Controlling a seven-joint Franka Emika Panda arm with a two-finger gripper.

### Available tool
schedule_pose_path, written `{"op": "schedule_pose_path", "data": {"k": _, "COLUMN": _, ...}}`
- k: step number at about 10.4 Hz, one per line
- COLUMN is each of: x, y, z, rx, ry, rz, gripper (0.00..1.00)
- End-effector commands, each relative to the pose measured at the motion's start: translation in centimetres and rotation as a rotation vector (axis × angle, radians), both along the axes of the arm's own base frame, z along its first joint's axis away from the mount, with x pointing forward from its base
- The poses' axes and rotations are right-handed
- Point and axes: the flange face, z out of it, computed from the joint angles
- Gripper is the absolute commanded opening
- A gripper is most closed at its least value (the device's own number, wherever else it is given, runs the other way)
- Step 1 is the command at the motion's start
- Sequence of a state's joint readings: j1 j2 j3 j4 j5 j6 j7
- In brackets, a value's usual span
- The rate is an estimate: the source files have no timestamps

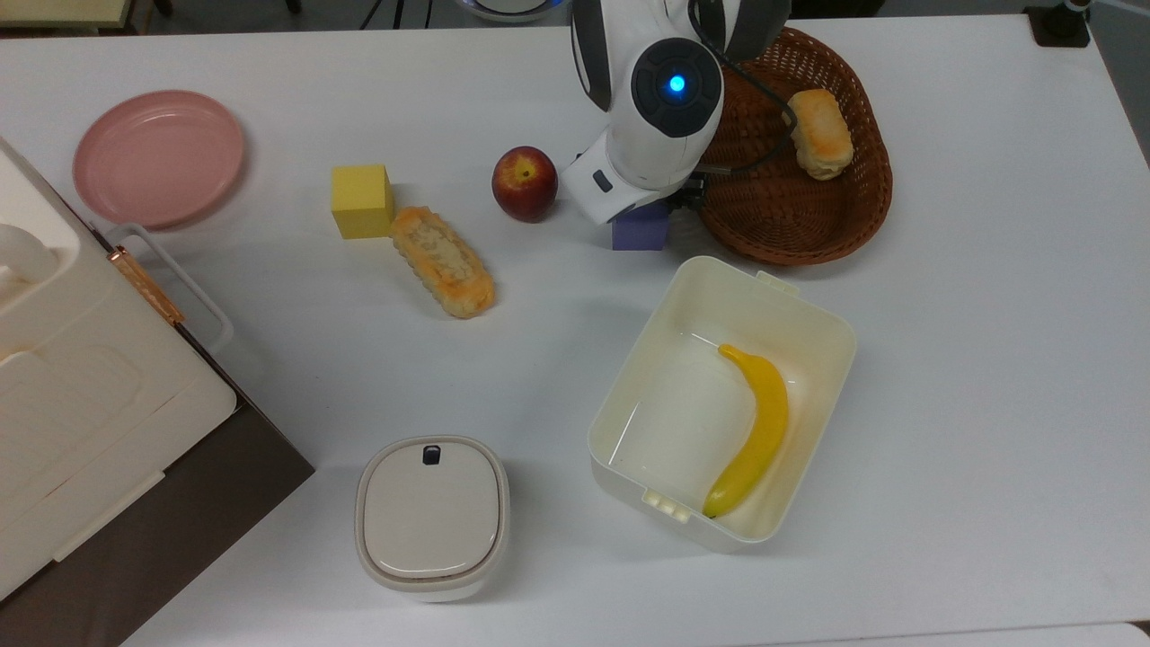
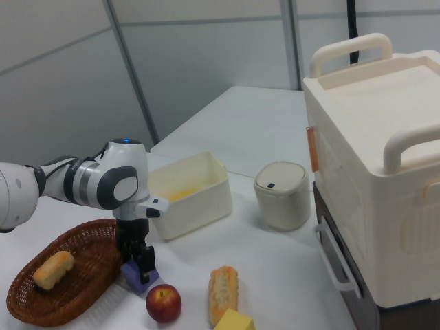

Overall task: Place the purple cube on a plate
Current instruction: 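Lift the purple cube and carry it over the pink plate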

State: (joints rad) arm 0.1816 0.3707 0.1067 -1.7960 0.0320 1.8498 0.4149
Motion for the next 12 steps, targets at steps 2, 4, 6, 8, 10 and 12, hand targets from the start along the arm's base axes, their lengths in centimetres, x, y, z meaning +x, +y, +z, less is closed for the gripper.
{"op": "schedule_pose_path", "data": {"k": 2, "x": 1.0, "y": -3.4, "z": 3.5, "rx": 0.023, "ry": -0.028, "rz": -0.032, "gripper": 0.46}}
{"op": "schedule_pose_path", "data": {"k": 4, "x": 1.2, "y": -4.8, "z": 7.3, "rx": 0.024, "ry": -0.052, "rz": -0.05, "gripper": 0.46}}
{"op": "schedule_pose_path", "data": {"k": 6, "x": 0.9, "y": -7.3, "z": 11.4, "rx": 0.029, "ry": -0.078, "rz": -0.055, "gripper": 0.46}}
{"op": "schedule_pose_path", "data": {"k": 8, "x": 0.4, "y": -12.3, "z": 13.7, "rx": 0.032, "ry": -0.081, "rz": -0.034, "gripper": 0.46}}
{"op": "schedule_pose_path", "data": {"k": 10, "x": 0.0, "y": -19.8, "z": 14.6, "rx": 0.001, "ry": -0.08, "rz": 0.031, "gripper": 0.46}}
{"op": "schedule_pose_path", "data": {"k": 12, "x": -1.1, "y": -28.8, "z": 14.8, "rx": -0.011, "ry": -0.072, "rz": 0.09, "gripper": 0.46}}
